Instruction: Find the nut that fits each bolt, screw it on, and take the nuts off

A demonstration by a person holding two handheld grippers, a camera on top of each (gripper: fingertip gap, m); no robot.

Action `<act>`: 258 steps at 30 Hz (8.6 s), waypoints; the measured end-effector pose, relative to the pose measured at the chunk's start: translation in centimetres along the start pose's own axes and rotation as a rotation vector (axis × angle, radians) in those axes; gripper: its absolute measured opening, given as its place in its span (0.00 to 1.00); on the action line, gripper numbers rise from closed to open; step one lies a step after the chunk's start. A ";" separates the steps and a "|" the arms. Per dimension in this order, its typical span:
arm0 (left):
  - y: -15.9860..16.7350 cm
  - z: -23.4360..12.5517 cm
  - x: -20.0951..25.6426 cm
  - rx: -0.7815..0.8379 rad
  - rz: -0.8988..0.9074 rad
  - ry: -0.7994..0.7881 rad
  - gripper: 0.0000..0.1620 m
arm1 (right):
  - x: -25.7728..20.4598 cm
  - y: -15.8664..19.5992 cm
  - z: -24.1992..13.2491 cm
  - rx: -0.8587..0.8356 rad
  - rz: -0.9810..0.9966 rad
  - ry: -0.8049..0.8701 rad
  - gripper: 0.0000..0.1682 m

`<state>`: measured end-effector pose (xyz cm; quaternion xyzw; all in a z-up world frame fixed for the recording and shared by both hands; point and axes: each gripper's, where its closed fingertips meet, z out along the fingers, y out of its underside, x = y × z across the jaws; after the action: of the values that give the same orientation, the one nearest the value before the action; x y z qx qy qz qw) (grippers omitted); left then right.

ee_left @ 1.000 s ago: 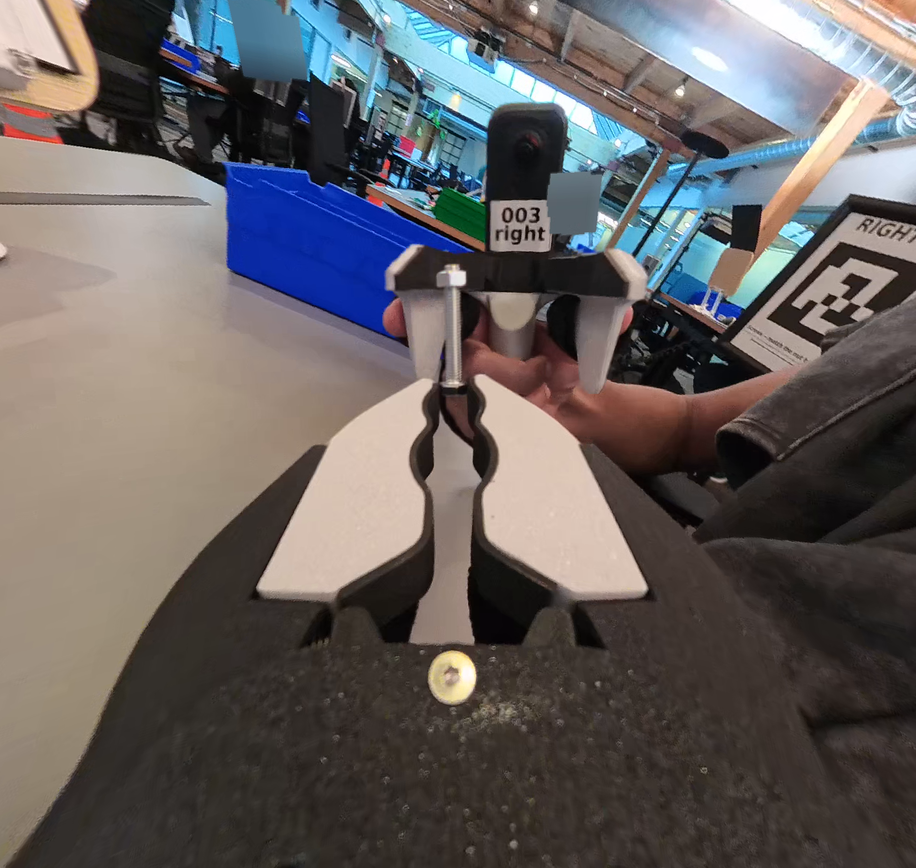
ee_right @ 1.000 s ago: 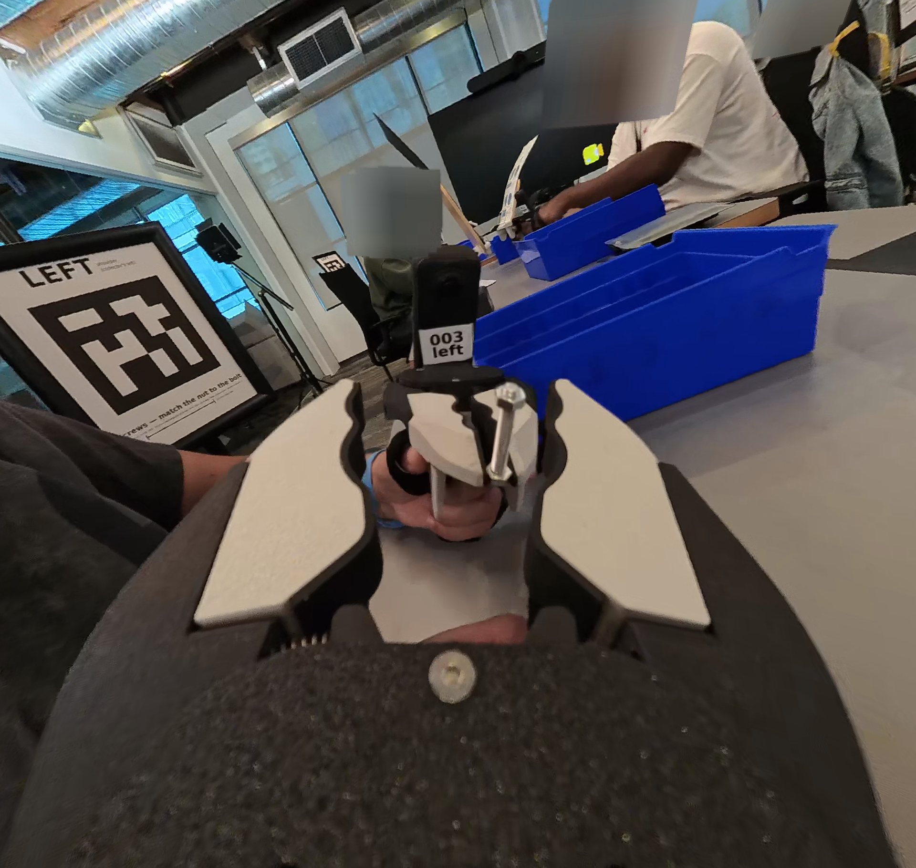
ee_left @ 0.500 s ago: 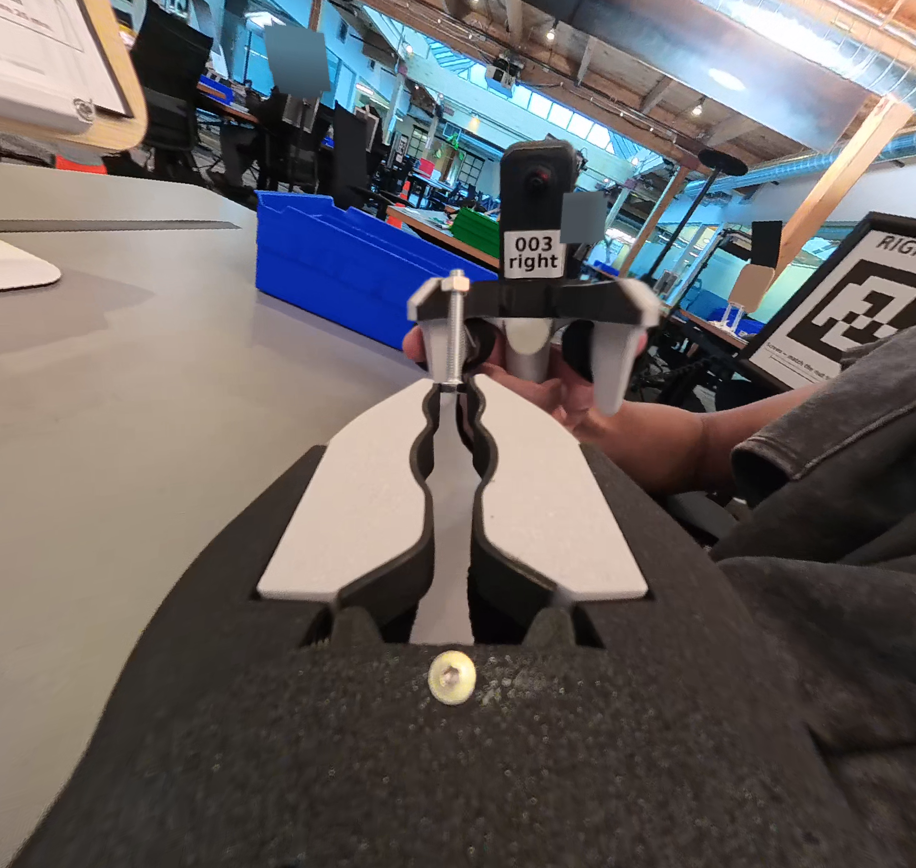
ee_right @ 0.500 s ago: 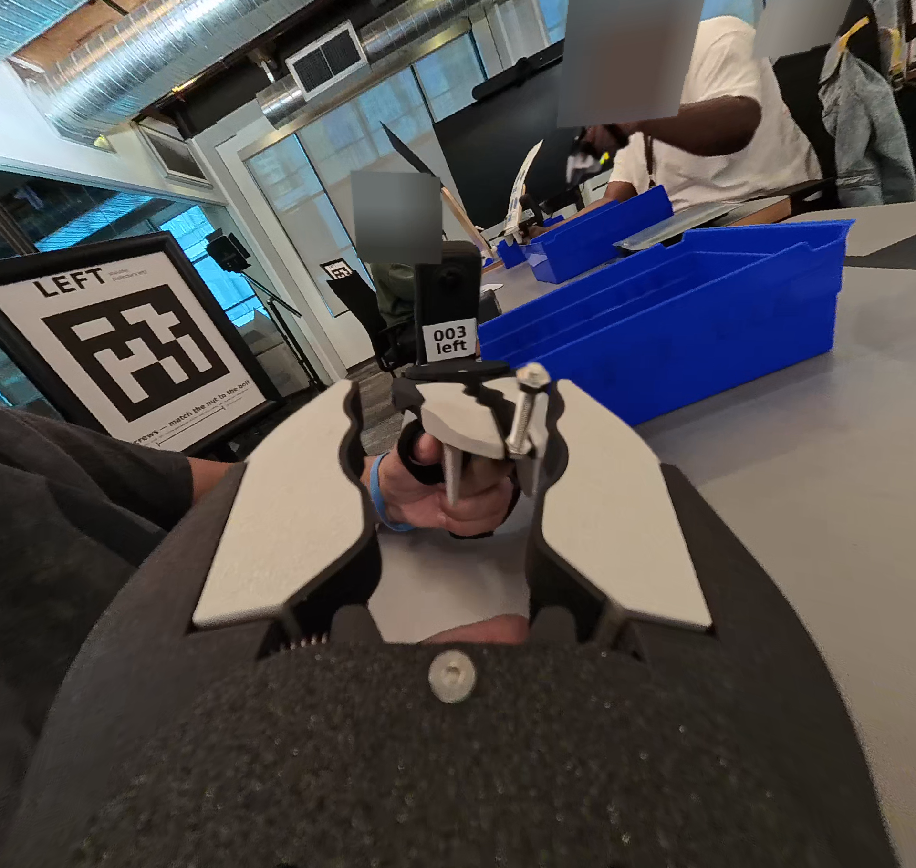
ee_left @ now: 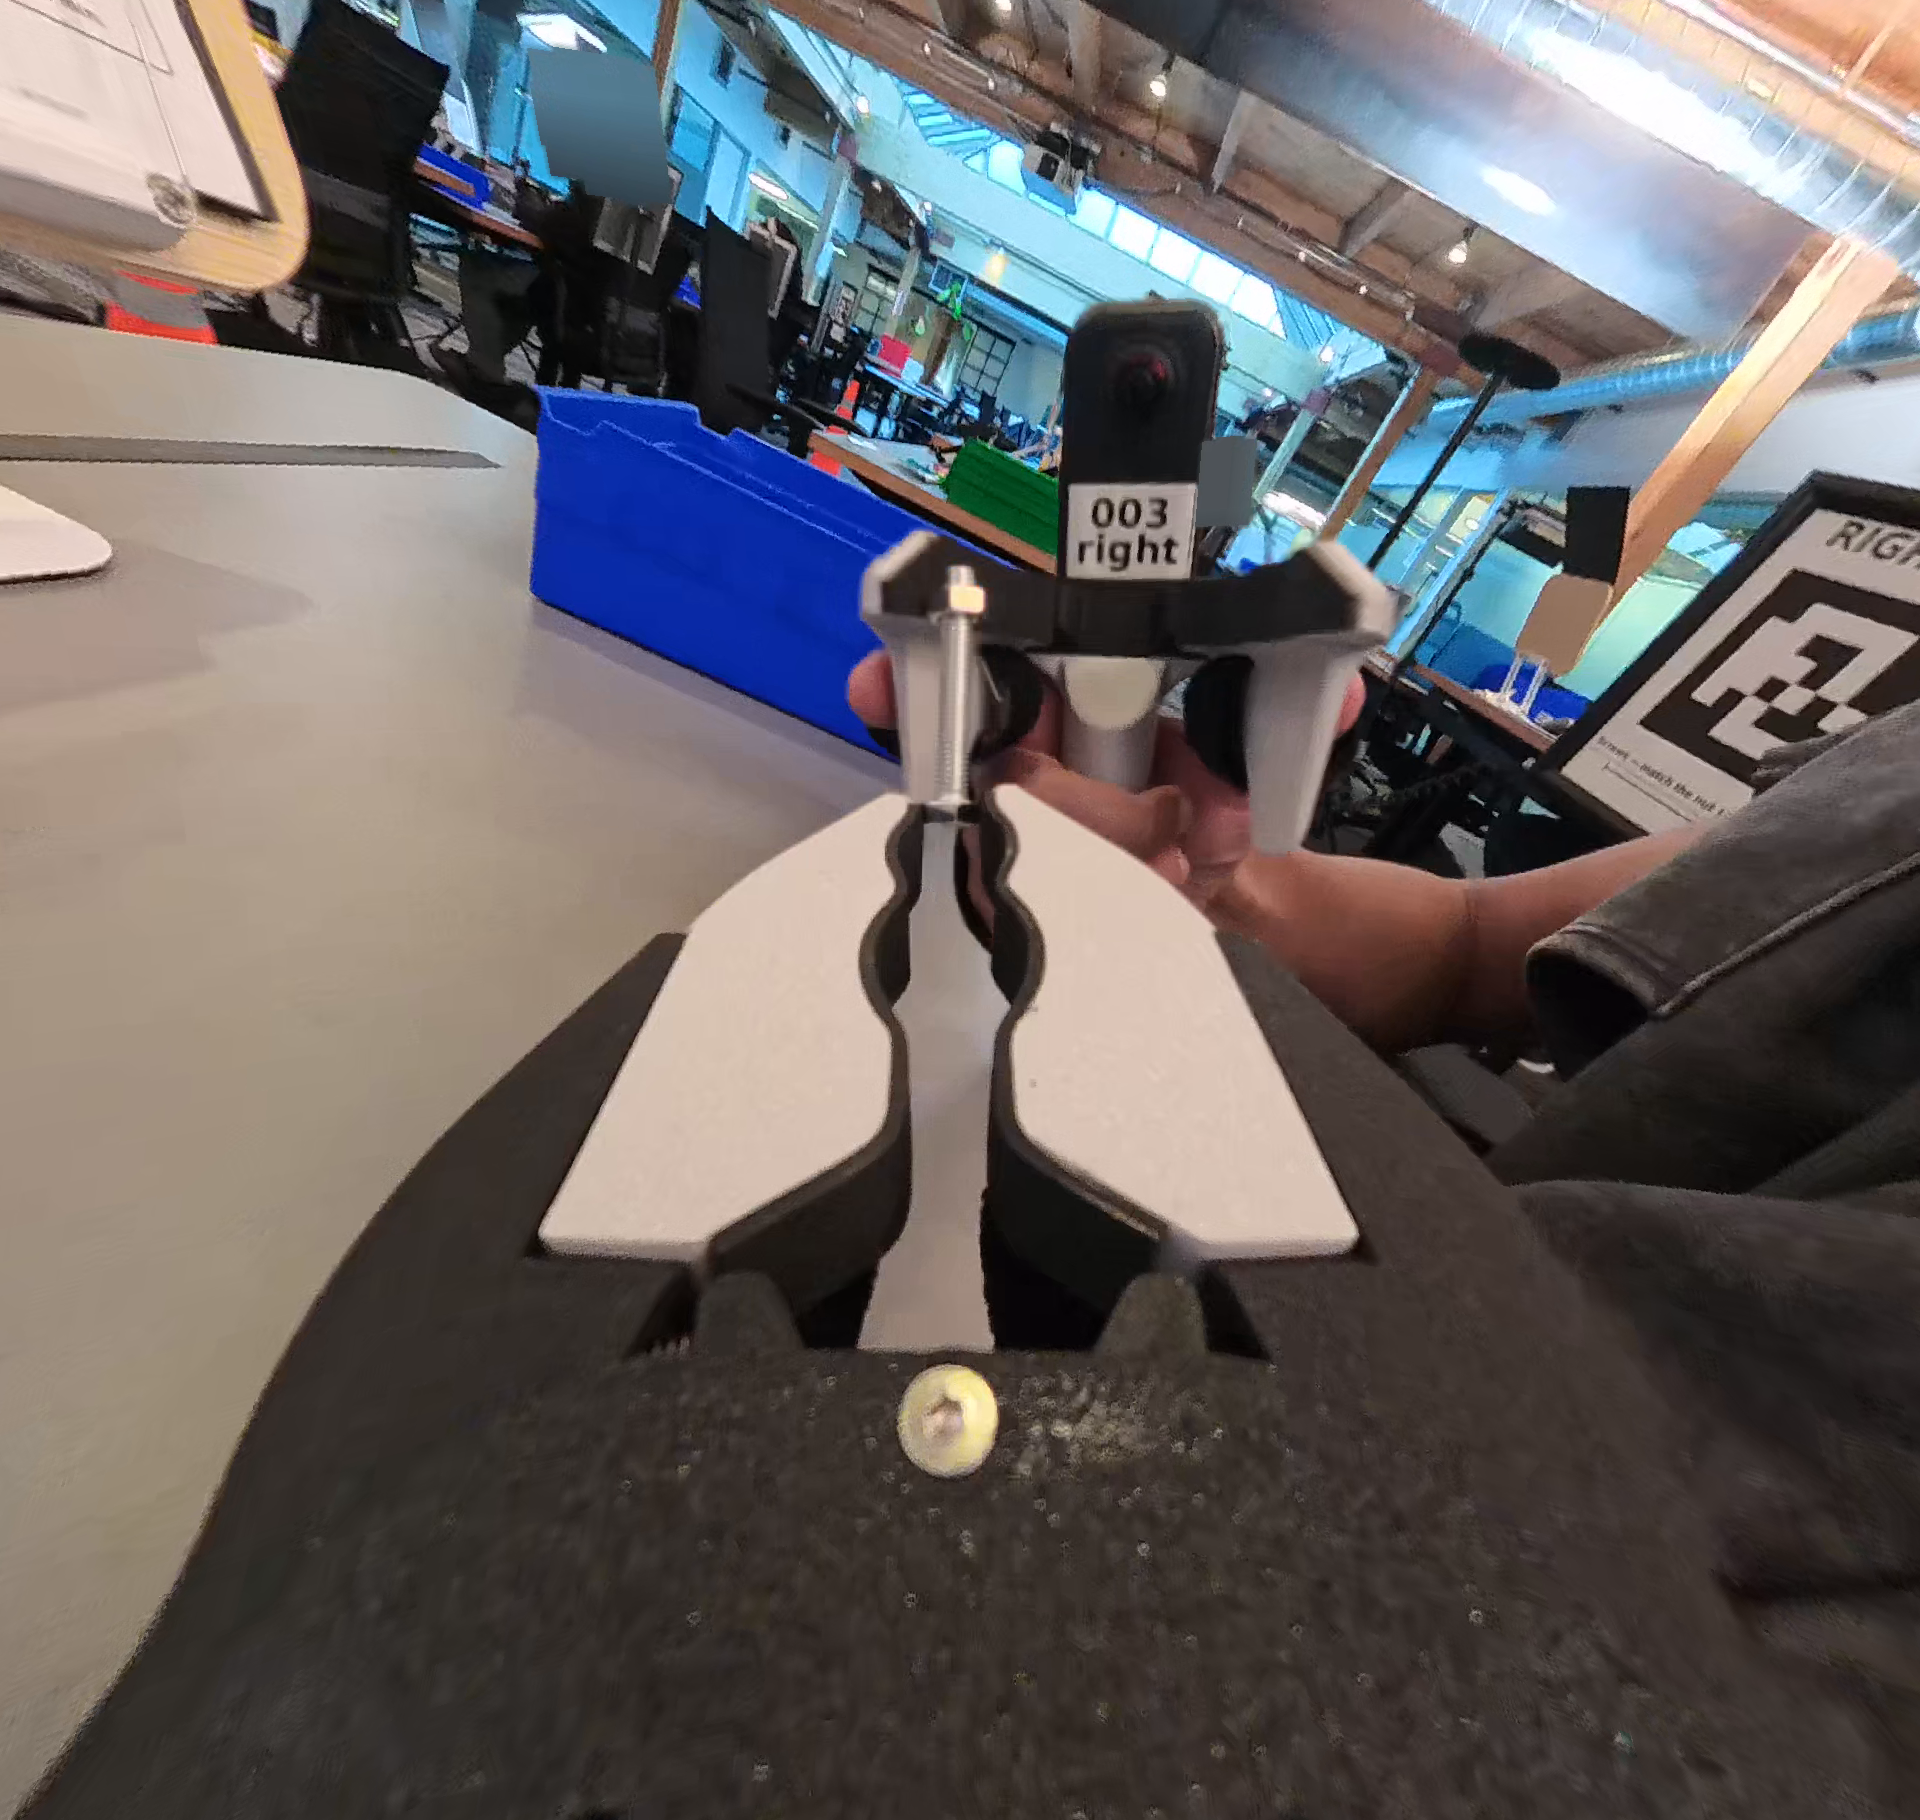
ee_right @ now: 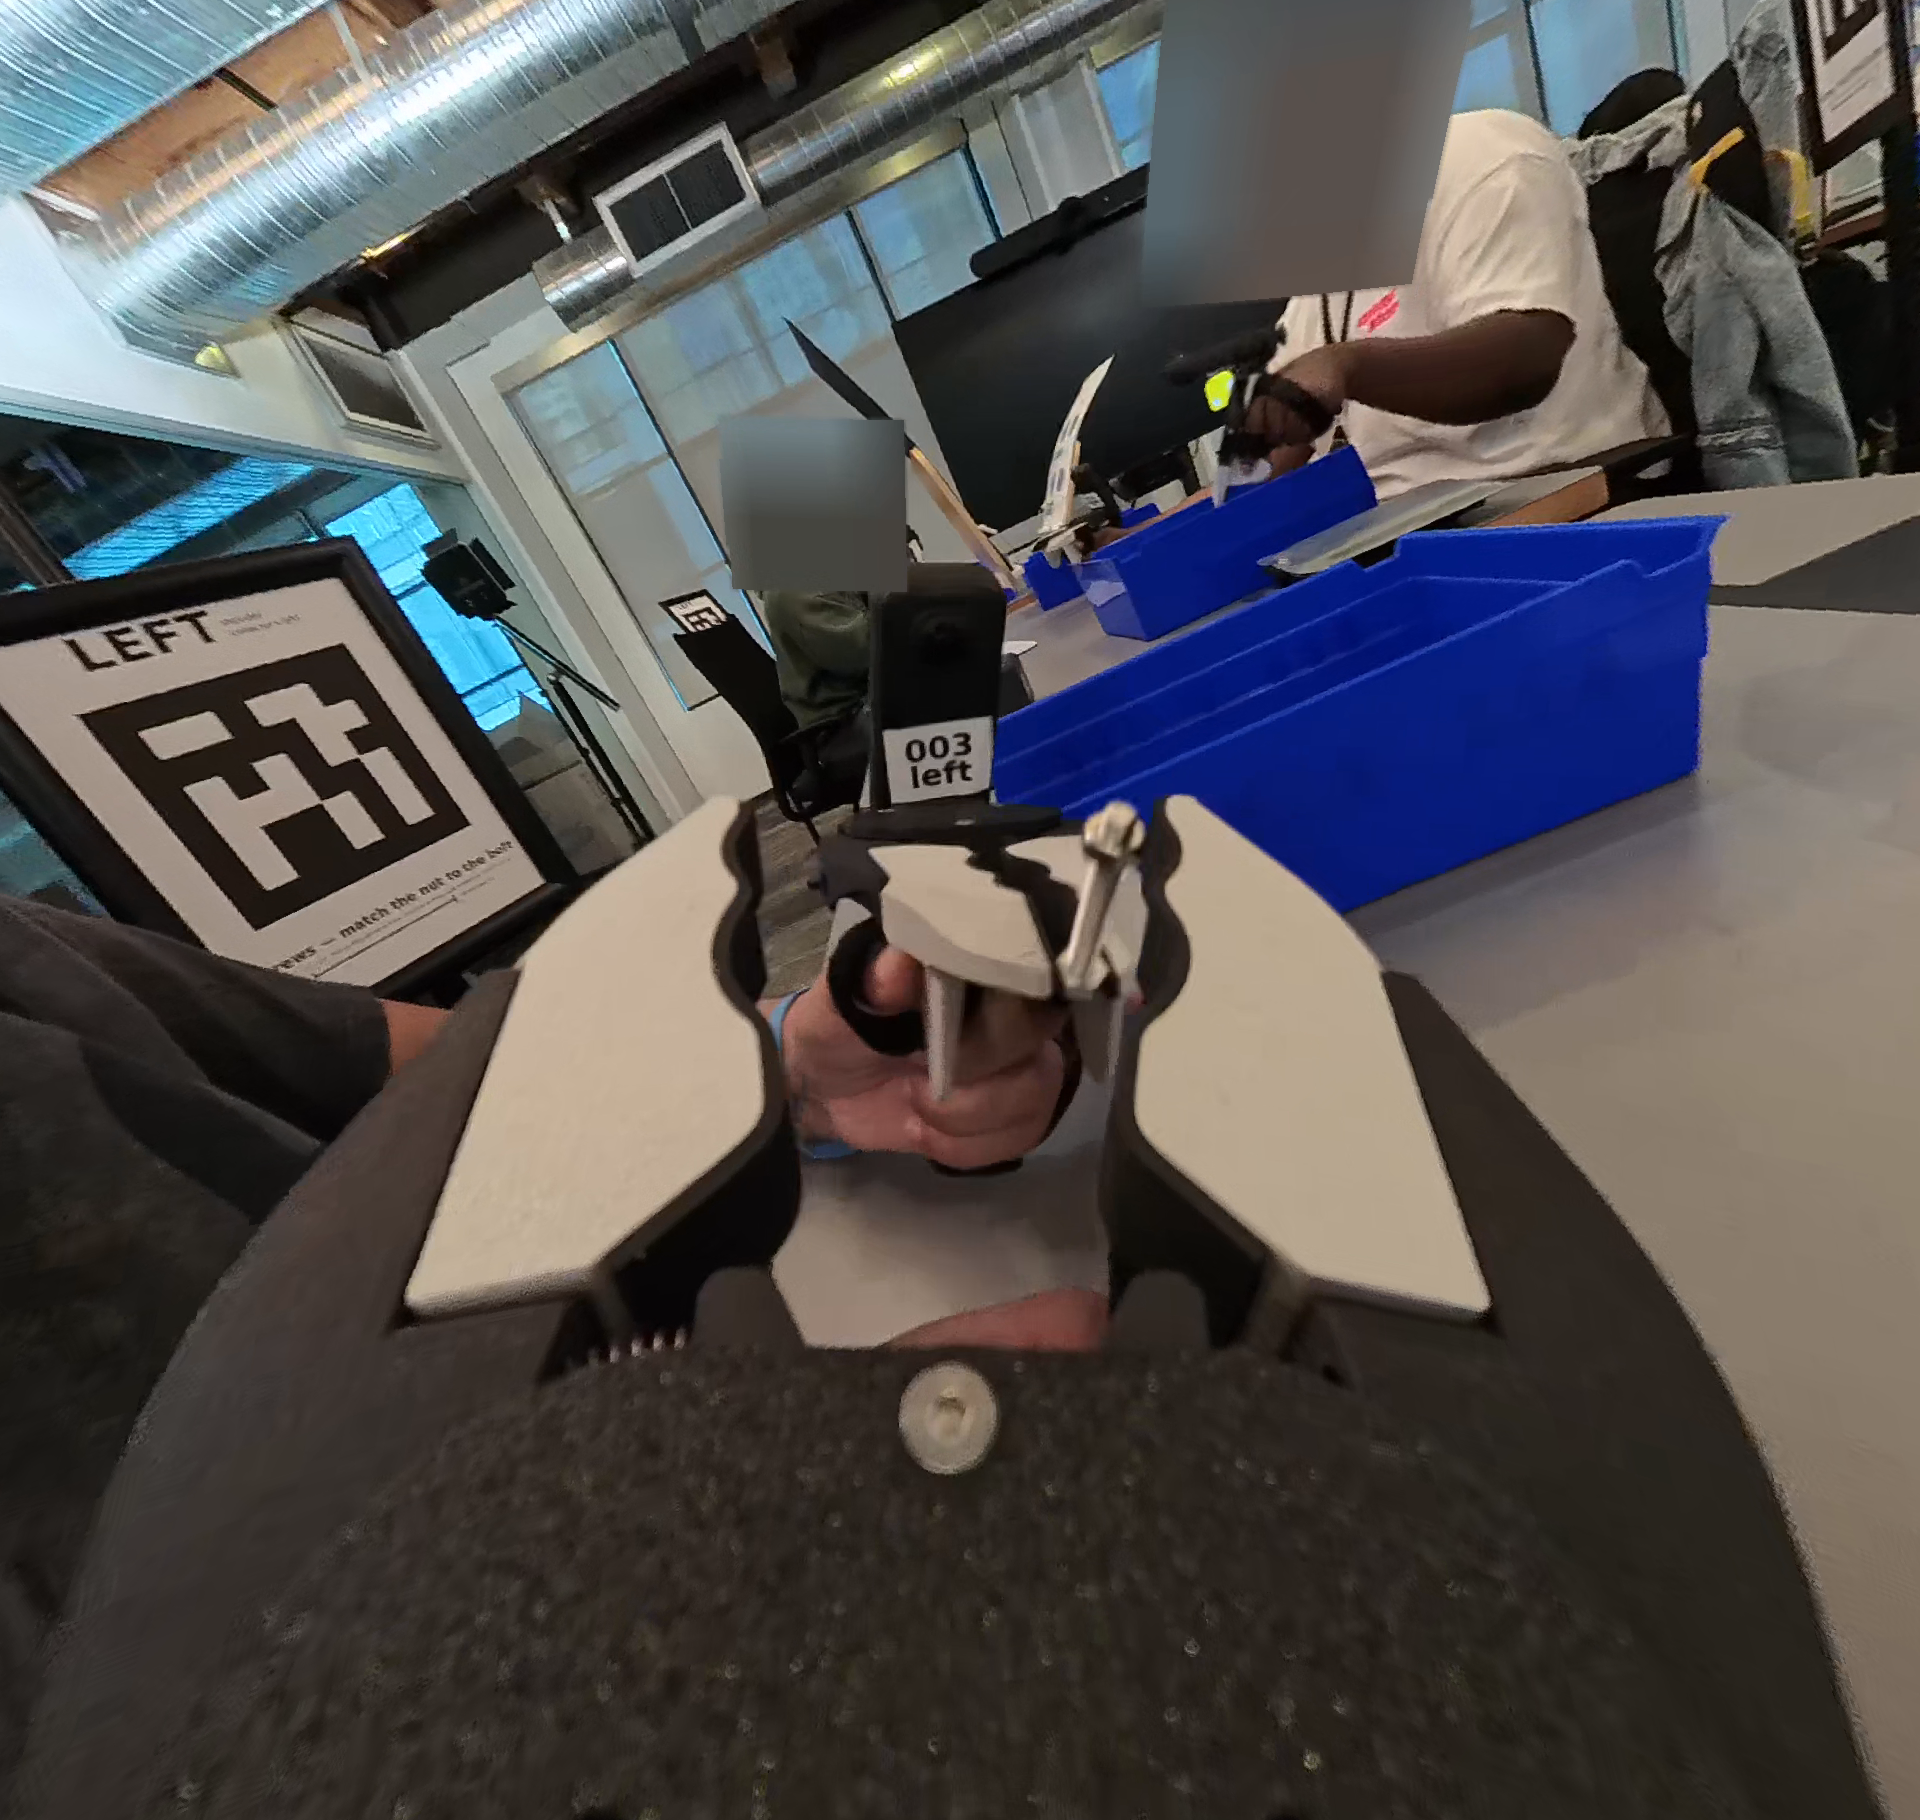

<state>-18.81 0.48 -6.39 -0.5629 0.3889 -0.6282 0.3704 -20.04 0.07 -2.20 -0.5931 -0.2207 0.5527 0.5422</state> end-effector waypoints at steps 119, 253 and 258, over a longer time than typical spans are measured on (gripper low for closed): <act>-2.0 -20.3 -6.3 -1.106 0.401 -0.714 0.27 | 3.6 3.5 -8.0 -0.147 -0.437 0.446 0.16; 9.0 -6.2 1.6 -0.556 0.335 -0.480 0.19 | 4.0 4.1 -8.7 -0.340 -0.833 0.518 0.08; 5.6 -8.2 2.6 -0.573 0.343 -0.479 0.20 | 5.2 4.1 -9.5 -0.310 -0.800 0.556 0.08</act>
<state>-27.03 -3.61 -10.89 -0.7007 0.5389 -0.2749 0.3781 -11.40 -0.53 -9.87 -0.6602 -0.3575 0.0840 0.6552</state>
